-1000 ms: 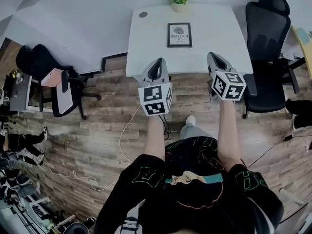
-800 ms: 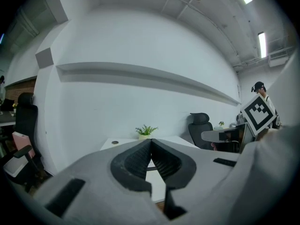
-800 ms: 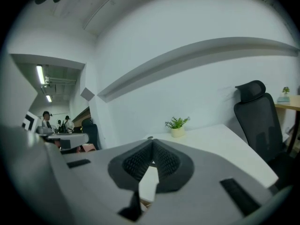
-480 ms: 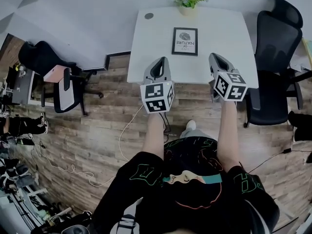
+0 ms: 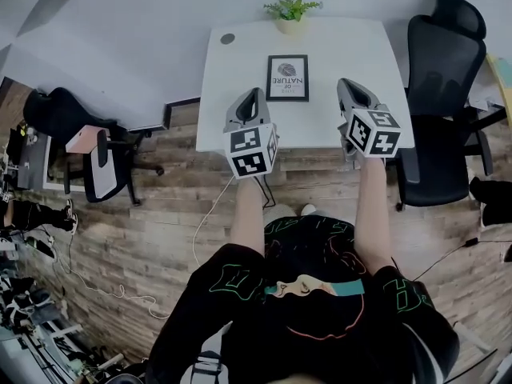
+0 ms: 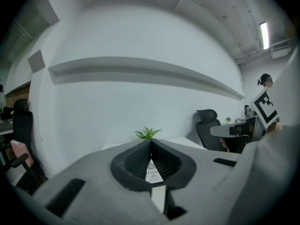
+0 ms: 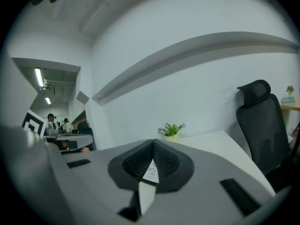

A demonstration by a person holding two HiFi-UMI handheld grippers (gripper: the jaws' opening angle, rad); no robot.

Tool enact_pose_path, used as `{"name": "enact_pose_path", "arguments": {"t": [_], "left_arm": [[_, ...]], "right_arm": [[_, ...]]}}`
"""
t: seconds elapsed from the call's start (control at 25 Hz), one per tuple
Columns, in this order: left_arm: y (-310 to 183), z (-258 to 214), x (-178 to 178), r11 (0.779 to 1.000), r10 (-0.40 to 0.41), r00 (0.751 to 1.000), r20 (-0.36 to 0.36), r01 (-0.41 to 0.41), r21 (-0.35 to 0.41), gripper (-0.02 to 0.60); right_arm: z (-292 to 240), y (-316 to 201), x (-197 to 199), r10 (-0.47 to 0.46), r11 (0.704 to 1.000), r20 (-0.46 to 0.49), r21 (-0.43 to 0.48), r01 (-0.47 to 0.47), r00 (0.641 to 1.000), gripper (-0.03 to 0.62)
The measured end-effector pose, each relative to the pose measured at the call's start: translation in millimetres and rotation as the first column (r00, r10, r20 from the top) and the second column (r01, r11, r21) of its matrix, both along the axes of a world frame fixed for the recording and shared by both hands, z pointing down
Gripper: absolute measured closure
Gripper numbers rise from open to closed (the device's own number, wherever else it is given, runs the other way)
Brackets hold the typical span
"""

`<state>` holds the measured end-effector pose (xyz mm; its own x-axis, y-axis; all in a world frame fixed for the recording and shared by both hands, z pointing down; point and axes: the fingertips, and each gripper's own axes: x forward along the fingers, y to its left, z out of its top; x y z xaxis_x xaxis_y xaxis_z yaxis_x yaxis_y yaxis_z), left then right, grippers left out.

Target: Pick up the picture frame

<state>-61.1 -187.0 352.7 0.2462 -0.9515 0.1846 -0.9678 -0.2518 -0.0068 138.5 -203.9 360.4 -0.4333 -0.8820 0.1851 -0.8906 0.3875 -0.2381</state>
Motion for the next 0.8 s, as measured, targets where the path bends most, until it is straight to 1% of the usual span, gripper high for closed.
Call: {"name": "enact_pose_path", "arguments": {"t": [0.2, 0.52, 0.8], "left_arm": [[-5.2, 1.9, 5.3, 1.0, 0.001, 1.0, 0.01, -0.001, -0.003, 0.574], [-21.2, 20.3, -8.7, 0.998, -0.017, 1.0, 0.004, 0.017, -0.054, 0.574], [-56.5, 41.8, 2.0, 0.993, 0.024, 1.0, 0.004, -0.023, -0.115, 0.574]], "right_arm": [[-2.7, -9.7, 6.8, 0.003, 1.0, 0.009, 0.009, -0.003, 1.0, 0.591], [7.9, -28.3, -16.5, -0.044, 0.999, -0.001, -0.007, 0.044, 0.999, 0.591], [25.7, -57.8, -19.4, -0.038, 0.998, -0.005, -0.054, 0.037, 0.999, 0.589]]}}
